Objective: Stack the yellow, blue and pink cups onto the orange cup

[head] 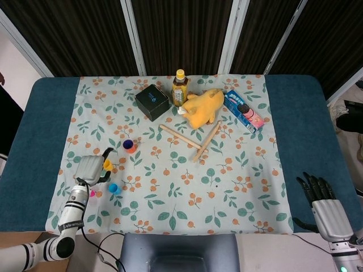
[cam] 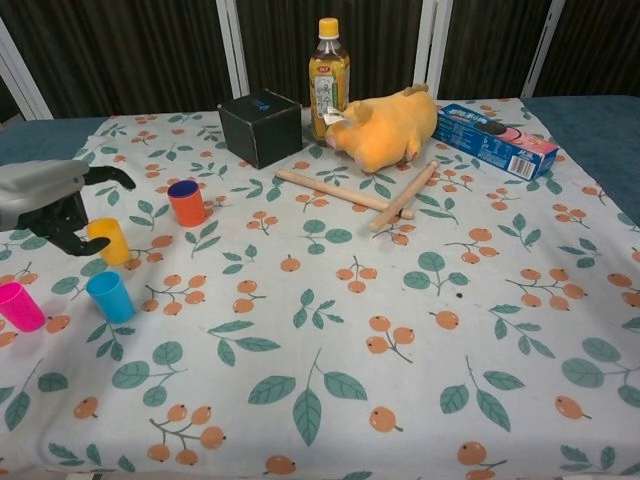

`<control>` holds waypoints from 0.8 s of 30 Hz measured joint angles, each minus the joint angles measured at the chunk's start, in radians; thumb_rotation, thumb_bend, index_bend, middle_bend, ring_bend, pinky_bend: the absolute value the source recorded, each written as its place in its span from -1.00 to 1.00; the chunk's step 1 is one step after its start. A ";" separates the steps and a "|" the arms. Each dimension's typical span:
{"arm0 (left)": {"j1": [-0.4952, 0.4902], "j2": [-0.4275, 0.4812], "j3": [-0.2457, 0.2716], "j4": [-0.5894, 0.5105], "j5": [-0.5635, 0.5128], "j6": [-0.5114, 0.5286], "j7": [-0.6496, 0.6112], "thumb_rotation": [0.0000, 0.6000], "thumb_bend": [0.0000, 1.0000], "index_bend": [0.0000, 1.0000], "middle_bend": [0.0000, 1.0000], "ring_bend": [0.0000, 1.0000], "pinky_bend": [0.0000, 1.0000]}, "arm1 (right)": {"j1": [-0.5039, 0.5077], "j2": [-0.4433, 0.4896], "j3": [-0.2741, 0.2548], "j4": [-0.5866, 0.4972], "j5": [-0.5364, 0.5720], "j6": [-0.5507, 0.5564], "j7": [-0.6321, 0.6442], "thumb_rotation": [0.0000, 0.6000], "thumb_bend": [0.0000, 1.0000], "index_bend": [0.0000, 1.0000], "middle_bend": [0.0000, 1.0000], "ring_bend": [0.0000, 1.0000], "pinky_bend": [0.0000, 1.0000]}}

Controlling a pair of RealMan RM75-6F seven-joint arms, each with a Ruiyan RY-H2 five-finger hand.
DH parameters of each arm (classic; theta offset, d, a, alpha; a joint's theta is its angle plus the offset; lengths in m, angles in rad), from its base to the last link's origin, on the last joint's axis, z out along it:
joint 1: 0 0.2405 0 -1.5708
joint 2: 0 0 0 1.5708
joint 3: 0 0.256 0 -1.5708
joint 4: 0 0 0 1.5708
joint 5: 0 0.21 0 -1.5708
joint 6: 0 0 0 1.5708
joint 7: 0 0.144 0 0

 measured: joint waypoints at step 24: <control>-0.010 -0.067 0.006 0.155 0.024 -0.014 -0.037 1.00 -0.28 -0.01 1.00 1.00 1.00 | 0.004 -0.001 0.003 -0.002 0.009 -0.007 -0.005 1.00 -0.79 -1.00 -1.00 -1.00 -1.00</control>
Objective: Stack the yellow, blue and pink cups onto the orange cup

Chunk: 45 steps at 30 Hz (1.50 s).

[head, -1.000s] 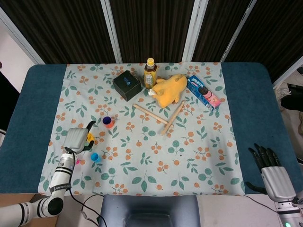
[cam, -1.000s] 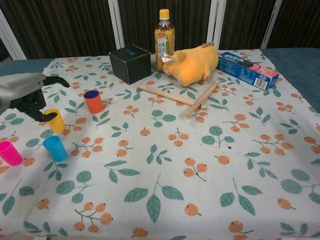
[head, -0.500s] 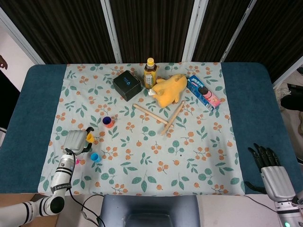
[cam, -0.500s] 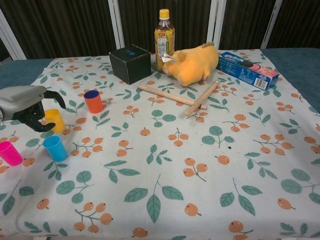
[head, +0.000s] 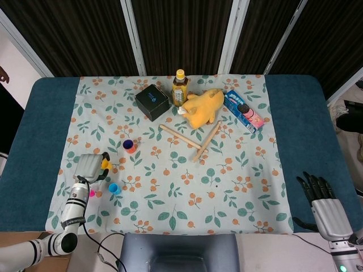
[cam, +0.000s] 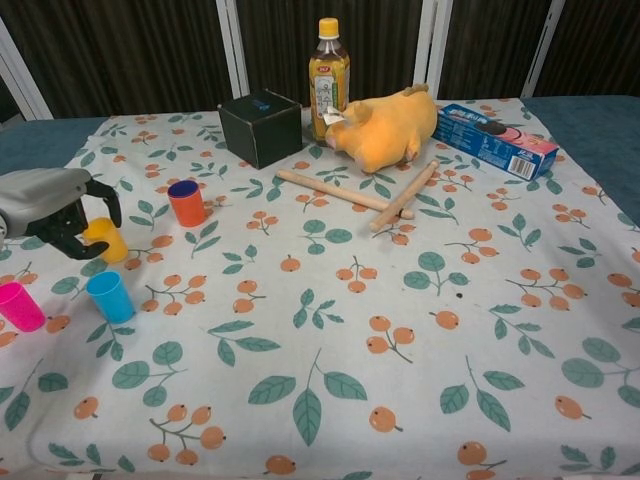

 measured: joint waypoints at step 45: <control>-0.230 -0.155 -0.161 0.074 -0.121 0.068 0.214 1.00 -0.28 0.02 1.00 1.00 1.00 | -0.014 0.037 0.007 0.003 0.004 0.034 0.076 1.00 -0.79 -1.00 -1.00 -1.00 -1.00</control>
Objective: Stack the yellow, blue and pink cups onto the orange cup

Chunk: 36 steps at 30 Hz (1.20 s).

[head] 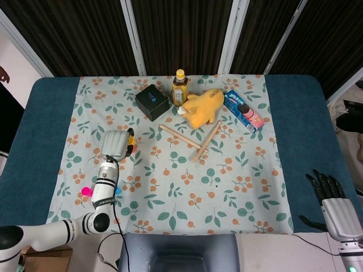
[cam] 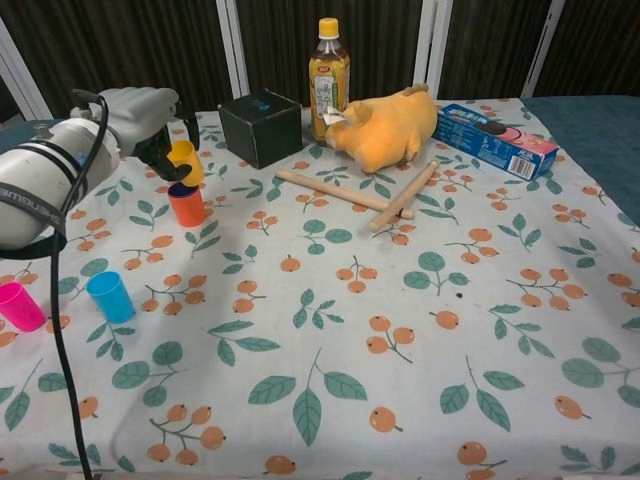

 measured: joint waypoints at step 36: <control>0.175 0.290 0.192 -0.489 0.216 -0.004 -0.185 1.00 -0.28 -0.90 1.00 1.00 1.00 | 0.007 -0.021 -0.009 0.001 -0.008 -0.027 -0.050 1.00 -0.79 -1.00 -1.00 -1.00 -1.00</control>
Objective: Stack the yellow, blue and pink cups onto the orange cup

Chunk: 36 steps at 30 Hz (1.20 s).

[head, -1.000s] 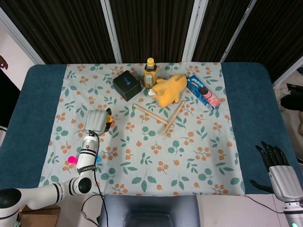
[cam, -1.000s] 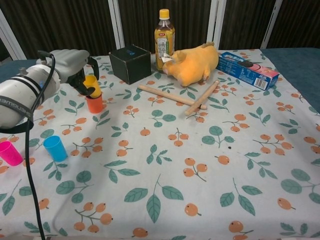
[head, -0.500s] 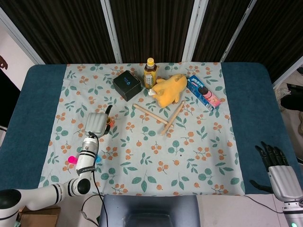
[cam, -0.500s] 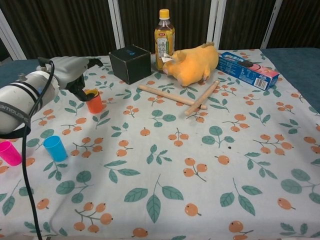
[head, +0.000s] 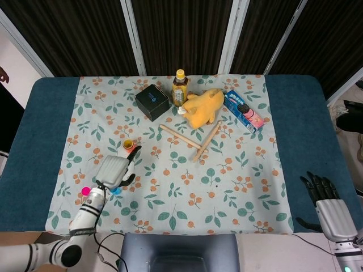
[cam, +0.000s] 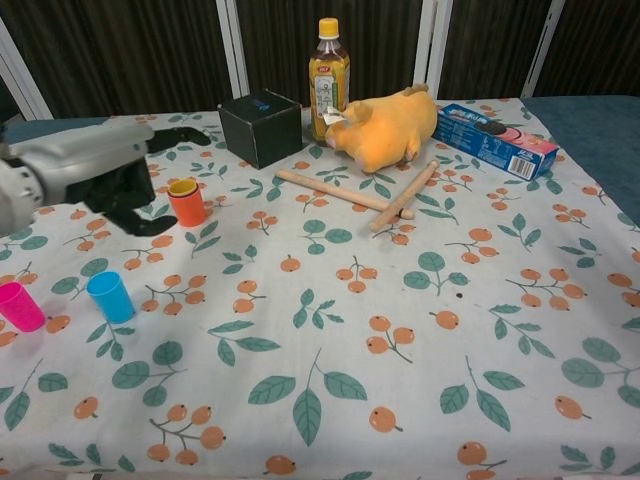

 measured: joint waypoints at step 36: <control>0.211 -0.055 0.129 0.245 0.251 0.009 -0.260 1.00 -0.28 -0.30 1.00 1.00 1.00 | 0.000 -0.004 -0.009 0.002 -0.020 0.007 0.000 1.00 -0.79 -1.00 -1.00 -1.00 -1.00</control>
